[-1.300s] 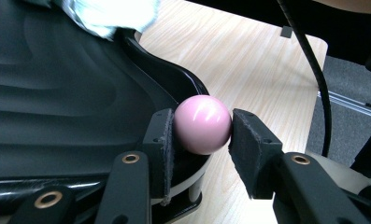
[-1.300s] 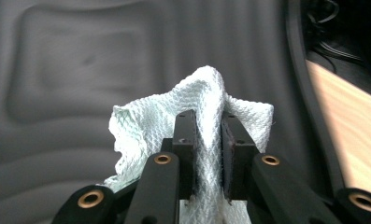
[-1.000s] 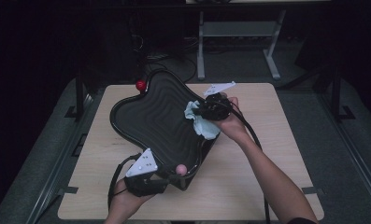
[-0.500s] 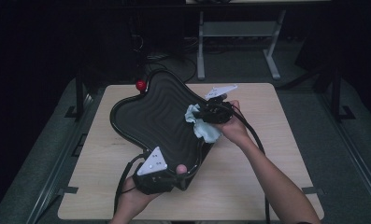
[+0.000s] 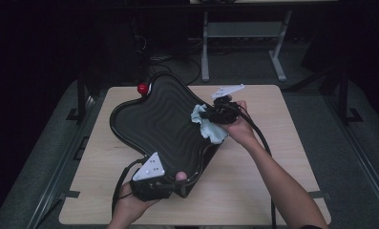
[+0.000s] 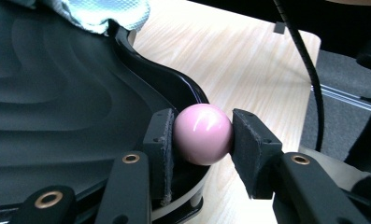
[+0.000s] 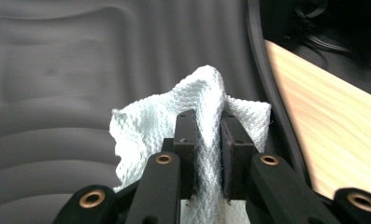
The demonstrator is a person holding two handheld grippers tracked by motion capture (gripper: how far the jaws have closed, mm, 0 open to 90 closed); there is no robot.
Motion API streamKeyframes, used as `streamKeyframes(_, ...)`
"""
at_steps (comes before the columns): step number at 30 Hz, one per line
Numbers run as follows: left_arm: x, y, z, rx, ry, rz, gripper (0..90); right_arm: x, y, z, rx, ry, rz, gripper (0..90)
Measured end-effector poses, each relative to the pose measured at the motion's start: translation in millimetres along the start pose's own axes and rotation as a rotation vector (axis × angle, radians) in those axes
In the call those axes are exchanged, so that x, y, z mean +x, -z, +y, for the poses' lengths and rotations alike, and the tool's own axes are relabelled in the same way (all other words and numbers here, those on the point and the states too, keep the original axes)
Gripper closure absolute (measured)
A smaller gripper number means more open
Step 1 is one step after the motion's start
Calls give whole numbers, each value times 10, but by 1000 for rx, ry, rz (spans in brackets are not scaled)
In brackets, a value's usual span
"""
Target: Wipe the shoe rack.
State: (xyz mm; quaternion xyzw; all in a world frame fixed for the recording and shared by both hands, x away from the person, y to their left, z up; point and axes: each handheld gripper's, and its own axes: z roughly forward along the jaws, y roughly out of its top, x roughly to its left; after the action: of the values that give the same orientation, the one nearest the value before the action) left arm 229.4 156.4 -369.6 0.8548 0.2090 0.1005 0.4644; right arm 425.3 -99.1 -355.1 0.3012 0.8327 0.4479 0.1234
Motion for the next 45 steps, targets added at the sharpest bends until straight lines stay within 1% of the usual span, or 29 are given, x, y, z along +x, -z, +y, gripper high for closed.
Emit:
streamKeyframes(1, -1, -3, 0, -2, -2, 0, 601, 38, -13, 32, -3, 16, 2, 785)
streamKeyframes(3, -4, -14, -3, -11, 2, 0, 591, 13, -47, 80, 0, 22, -7, 785)
streamKeyframes(5, -8, -26, 2, -14, 5, 0, 571, -54, -80, 131, -4, -13, -20, 786)
streamKeyframes(7, -8, -35, 12, -13, 6, 4, 566, -31, -115, 164, -6, -22, -27, 788)
streamKeyframes(9, -6, -52, 18, -14, 5, 6, 574, 87, -146, 206, -15, 5, 26, 787)
streamKeyframes(10, -1, -56, 20, -11, 4, 3, 585, 182, -164, 237, -18, 46, 45, 786)
streamKeyframes(11, 0, -59, 21, -10, 4, 2, 591, 225, -175, 259, -17, 60, 67, 785)
streamKeyframes(12, -2, -57, 21, -9, 1, 4, 598, 268, -188, 290, -16, 73, 74, 785)
streamKeyframes(13, -6, -58, 19, -12, 1, 8, 600, 269, -201, 318, -15, 87, 74, 785)
streamKeyframes(15, -10, -46, 10, -12, 3, 8, 602, 181, -224, 353, -25, 66, 50, 785)
streamKeyframes(16, -12, -40, 6, -12, 4, 9, 603, 80, -236, 367, -22, 30, 37, 783)
streamKeyframes(18, -11, -18, -4, -9, 4, 5, 603, -20, -232, 379, -23, 2, -3, 784)
streamKeyframes(19, -12, -7, -10, -7, 4, 3, 603, -34, -231, 383, -19, -7, -4, 785)
streamKeyframes(20, -12, 5, -18, -8, 3, -1, 603, -2, -228, 384, -15, -2, -1, 786)
streamKeyframes(21, -13, 19, -25, -6, 4, -6, 603, 53, -224, 385, -16, 26, 9, 786)
streamKeyframes(22, -16, 27, -30, -6, 1, -6, 603, 135, -224, 391, -12, 52, 48, 785)
streamKeyframes(24, -21, 34, -33, -6, 2, -6, 603, 249, -228, 408, -10, 104, 60, 785)
streamKeyframes(25, -23, 35, -36, -7, 3, -5, 603, 255, -234, 423, -10, 106, 60, 785)
streamKeyframes(30, -36, 54, -49, -8, 6, 3, 603, 58, -275, 474, -30, 12, 26, 786)
streamKeyframes(32, -38, 62, -51, -6, 5, 2, 603, 131, -281, 482, -31, 33, 40, 786)
streamKeyframes(33, -41, 63, -51, -5, 5, 2, 603, 266, -290, 495, -28, 74, 81, 786)
streamKeyframes(34, -44, 63, -51, -5, 5, 4, 603, 266, -290, 495, -28, 74, 81, 786)
streamKeyframes(36, -46, 63, -52, -5, 4, 5, 603, 325, -306, 530, -22, 114, 88, 787)
streamKeyframes(37, -46, 64, -55, -7, 5, 6, 603, 305, -312, 545, -21, 107, 86, 786)
streamKeyframes(40, -50, 66, -55, -6, 5, 8, 603, 102, -341, 597, -27, 57, 34, 786)
streamKeyframes(41, -49, 65, -55, -7, 5, 8, 603, 38, -343, 610, -22, 29, 25, 786)
streamKeyframes(42, -49, 66, -55, -6, 5, 7, 604, 9, -345, 619, -20, 23, 21, 787)
streamKeyframes(44, -48, 66, -57, -8, 6, 4, 604, 79, -349, 625, -16, 44, 27, 788)
streamKeyframes(45, -46, 66, -56, -7, 6, 3, 604, 143, -350, 627, -21, 60, 53, 787)
